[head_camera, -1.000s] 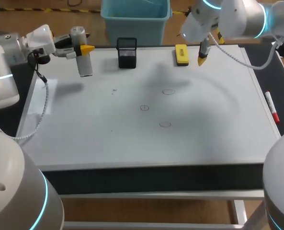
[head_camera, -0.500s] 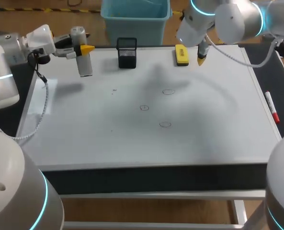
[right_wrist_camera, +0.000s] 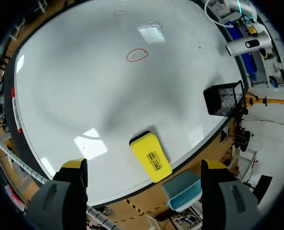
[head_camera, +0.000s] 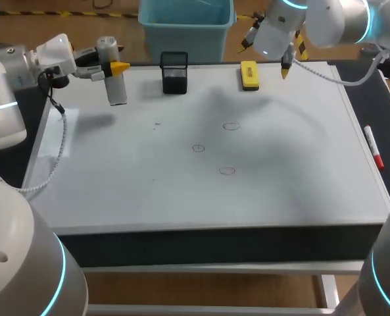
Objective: Pick up the inspection probe, press it on each red-marked spot on the whiteboard one by one, put down the probe, pick up the eraser, and wipe off all the red marks.
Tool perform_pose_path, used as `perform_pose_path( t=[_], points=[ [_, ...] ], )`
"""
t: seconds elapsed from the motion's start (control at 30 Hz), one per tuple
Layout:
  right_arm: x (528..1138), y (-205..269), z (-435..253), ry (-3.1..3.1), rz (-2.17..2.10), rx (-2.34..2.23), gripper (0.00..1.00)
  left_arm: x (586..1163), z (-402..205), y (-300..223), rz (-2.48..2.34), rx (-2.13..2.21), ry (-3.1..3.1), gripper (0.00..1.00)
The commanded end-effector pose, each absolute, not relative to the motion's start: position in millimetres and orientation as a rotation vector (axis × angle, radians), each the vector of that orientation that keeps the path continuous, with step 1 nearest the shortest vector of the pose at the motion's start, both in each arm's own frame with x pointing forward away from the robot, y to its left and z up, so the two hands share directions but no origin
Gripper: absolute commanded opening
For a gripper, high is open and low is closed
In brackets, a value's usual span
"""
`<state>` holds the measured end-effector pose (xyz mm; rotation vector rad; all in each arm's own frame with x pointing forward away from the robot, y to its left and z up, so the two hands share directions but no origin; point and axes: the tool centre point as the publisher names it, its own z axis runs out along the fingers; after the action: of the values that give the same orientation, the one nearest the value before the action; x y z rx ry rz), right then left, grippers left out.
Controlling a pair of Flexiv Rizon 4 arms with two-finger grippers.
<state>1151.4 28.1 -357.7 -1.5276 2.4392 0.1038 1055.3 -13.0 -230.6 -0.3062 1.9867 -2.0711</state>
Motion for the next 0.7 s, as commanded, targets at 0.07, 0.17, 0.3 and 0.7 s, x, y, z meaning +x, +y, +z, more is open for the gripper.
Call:
perform_pose_path(
  t=[0.07,0.17,0.3,0.7],
  points=[
    [1163.3,32.3,-371.1,2.378,0.132,-1.714,1.0,1055.2,-230.2,-13.1,-2.071,-0.305,1.985,0.0],
    [1167.7,35.9,-378.5,2.358,0.093,-1.801,1.0,1055.2,-230.2,-13.1,-2.071,-0.305,1.985,0.0],
    [1173.0,41.0,-386.0,2.312,0.068,-1.897,1.0,1055.2,-230.2,-13.1,-2.071,-0.305,1.985,0.0],
    [1188.4,47.9,-404.6,2.284,0.015,-2.055,1.0,1055.2,-230.2,-13.1,-2.071,-0.305,1.985,0.0]
  ],
)
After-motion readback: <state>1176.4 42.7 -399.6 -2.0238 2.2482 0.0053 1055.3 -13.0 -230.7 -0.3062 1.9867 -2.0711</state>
